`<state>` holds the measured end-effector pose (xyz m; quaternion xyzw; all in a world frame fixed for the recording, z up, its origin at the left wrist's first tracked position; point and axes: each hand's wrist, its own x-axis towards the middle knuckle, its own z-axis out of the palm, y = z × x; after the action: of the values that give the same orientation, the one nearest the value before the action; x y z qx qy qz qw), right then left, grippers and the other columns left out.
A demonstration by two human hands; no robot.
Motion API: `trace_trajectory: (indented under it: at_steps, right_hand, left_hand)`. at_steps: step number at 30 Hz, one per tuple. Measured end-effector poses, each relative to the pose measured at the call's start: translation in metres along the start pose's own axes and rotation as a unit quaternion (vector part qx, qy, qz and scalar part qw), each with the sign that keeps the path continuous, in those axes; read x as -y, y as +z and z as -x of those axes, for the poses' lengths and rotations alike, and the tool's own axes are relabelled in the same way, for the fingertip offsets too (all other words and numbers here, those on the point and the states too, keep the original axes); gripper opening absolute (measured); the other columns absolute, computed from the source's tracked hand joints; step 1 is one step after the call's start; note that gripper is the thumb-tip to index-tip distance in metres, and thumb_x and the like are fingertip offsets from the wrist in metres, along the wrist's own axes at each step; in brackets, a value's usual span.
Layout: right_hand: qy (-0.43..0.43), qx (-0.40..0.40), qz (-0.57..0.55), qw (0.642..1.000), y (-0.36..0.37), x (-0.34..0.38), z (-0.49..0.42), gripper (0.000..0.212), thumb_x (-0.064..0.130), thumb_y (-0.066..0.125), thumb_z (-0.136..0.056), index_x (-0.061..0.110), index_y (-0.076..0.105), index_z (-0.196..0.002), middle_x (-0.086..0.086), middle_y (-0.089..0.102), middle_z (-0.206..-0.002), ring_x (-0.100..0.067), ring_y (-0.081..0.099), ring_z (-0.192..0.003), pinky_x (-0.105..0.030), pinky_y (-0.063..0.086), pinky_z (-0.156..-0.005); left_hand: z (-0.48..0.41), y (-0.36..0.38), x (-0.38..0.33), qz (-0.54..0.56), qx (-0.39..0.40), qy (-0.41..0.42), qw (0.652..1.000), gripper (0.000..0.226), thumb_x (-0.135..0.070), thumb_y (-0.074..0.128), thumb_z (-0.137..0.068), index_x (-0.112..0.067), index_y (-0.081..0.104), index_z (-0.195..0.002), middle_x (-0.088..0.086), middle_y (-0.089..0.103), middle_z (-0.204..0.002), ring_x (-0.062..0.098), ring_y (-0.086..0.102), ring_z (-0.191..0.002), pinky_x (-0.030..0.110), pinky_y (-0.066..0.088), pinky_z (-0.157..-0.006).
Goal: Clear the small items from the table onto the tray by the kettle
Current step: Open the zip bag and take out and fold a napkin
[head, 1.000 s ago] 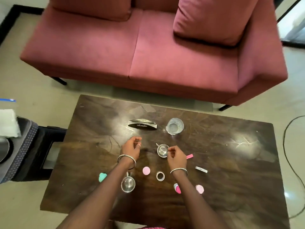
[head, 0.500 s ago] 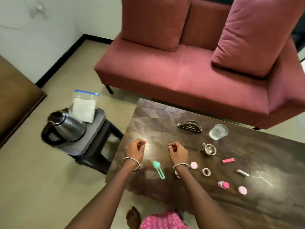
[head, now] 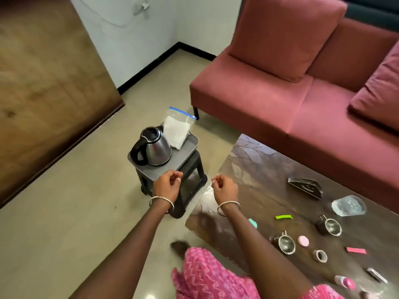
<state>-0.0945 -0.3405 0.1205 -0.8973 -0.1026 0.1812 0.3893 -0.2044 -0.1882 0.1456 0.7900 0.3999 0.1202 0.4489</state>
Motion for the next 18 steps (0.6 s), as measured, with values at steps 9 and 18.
trace_trajectory:
  at_steps: [9,18]
  right_hand:
    - [0.015,0.005,-0.006,1.000,0.071,0.061,-0.077,0.012,0.017,0.058,-0.091,0.016,0.070,-0.093,-0.003,0.075,-0.087,-0.021,0.068,-0.080,-0.026,0.046,-0.071]
    - [0.056,-0.017,-0.005,0.998,0.130,0.116,-0.202,0.013,0.013,0.060,-0.089,0.011,0.072,-0.094,-0.007,0.075,-0.087,-0.024,0.068,-0.082,-0.027,0.047,-0.070]
  left_hand:
    - [-0.096,-0.037,0.023,0.003,0.015,0.009,1.000,0.016,-0.009,0.061,-0.088,-0.016,0.072,-0.096,-0.002,0.074,-0.091,0.012,0.069,-0.084,0.022,0.053,-0.082]
    - [-0.243,-0.051,0.009,0.037,0.049,0.054,0.997,0.019,-0.006,0.060,-0.087,-0.019,0.072,-0.095,-0.005,0.075,-0.092,0.009,0.070,-0.087,0.029,0.056,-0.084]
